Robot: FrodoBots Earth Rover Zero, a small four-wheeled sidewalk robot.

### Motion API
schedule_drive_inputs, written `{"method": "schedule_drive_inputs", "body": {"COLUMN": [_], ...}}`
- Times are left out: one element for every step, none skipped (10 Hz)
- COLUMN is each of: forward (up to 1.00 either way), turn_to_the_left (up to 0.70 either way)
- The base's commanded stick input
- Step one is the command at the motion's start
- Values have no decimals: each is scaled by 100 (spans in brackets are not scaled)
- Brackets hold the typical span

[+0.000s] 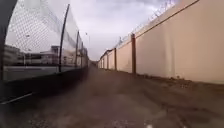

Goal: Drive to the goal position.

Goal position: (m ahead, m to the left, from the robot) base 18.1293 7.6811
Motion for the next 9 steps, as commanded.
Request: {"method": "schedule_drive_inputs", "body": {"forward": [100,100,100,100,100,100,100,100,100], "turn_to_the_left": [0,0,0,0,0,0,0,0,0]}}
